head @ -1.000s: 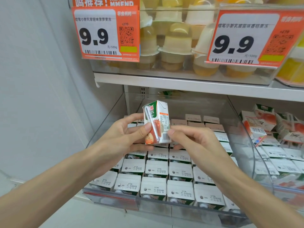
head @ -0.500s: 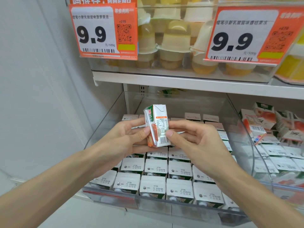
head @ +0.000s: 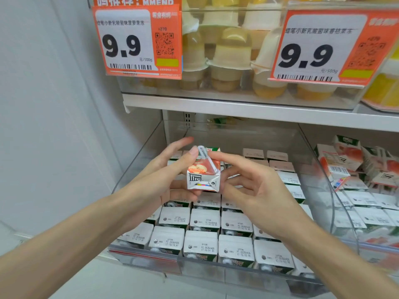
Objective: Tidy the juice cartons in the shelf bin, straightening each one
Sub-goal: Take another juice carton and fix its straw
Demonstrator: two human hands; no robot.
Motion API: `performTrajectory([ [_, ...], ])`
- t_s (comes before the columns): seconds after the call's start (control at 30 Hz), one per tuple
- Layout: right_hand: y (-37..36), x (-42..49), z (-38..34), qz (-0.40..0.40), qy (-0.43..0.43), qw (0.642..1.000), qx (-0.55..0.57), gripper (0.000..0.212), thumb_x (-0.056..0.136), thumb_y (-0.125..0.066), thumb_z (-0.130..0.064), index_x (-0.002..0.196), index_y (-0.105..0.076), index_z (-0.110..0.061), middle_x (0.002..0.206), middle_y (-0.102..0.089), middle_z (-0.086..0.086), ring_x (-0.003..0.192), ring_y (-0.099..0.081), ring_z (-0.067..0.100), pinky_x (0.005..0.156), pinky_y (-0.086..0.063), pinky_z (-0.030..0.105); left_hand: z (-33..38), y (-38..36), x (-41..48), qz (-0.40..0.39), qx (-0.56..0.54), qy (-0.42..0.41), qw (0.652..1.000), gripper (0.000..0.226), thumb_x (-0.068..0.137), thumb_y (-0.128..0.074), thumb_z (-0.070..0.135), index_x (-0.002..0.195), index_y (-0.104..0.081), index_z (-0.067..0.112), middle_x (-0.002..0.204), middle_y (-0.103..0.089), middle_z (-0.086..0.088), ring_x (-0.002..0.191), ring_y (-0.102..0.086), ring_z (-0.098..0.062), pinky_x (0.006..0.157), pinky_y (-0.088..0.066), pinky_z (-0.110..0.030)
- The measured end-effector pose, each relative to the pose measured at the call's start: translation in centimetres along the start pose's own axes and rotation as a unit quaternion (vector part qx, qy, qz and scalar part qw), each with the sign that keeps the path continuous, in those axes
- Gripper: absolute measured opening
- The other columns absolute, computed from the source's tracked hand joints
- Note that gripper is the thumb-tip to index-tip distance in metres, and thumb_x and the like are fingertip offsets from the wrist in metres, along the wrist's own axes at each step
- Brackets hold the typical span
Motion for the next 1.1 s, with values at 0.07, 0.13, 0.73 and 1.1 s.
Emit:
performTrajectory([
  [0.07,0.1,0.0,0.1,0.005,0.010,1.000,-0.005,0.056,0.093,-0.078,-0.009,0.126,-0.069,-0.053,0.095,-0.072,0.000,0.089,-0.072,0.016,0.085,-0.061,0.031,0.0,-0.4,-0.1,-0.018,-0.002,0.010,1.000,0.046,0.094,-0.060,0.054,0.138,-0.065,0.039,0.104,-0.078,-0.012,0.071,-0.069,-0.021,0.068,-0.062,-0.029],
  [0.13,0.4,0.1,0.3,0.022,0.014,1.000,-0.008,0.053,0.091,-0.081,-0.012,0.125,-0.070,-0.051,0.097,-0.074,-0.001,0.091,-0.072,0.012,0.086,-0.060,0.029,-0.3,-0.2,0.0,-0.015,-0.024,0.028,0.999,0.044,0.099,-0.053,0.053,0.137,-0.067,0.036,0.109,-0.079,-0.015,0.076,-0.074,-0.022,0.070,-0.063,-0.028],
  [0.73,0.8,0.1,0.9,0.042,-0.010,0.999,0.002,0.040,0.101,-0.066,-0.031,0.136,-0.063,-0.049,0.112,-0.074,-0.013,0.105,-0.071,0.009,0.091,-0.061,0.028,1.5,0.8,-0.2,0.058,0.241,-0.181,0.952,0.045,0.080,-0.083,0.036,0.123,-0.074,0.042,0.123,-0.070,0.015,0.117,-0.067,-0.002,0.092,-0.056,-0.015],
  [1.1,0.7,0.1,0.5,0.037,-0.016,0.999,0.012,0.032,0.103,-0.059,-0.037,0.133,-0.066,-0.045,0.118,-0.073,-0.030,0.103,-0.071,-0.003,0.085,-0.055,0.012,2.1,0.2,-0.5,0.025,0.322,-0.229,0.918,0.062,0.089,-0.083,0.020,0.143,-0.058,0.037,0.128,-0.070,0.024,0.121,-0.067,-0.002,0.099,-0.058,-0.026],
])
Point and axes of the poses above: each hand's wrist, its own x-axis towards the middle knuckle, its own y-axis out of the back of the hand, z = x × y, the point moved 7 cm from there along x, towards the middle knuckle
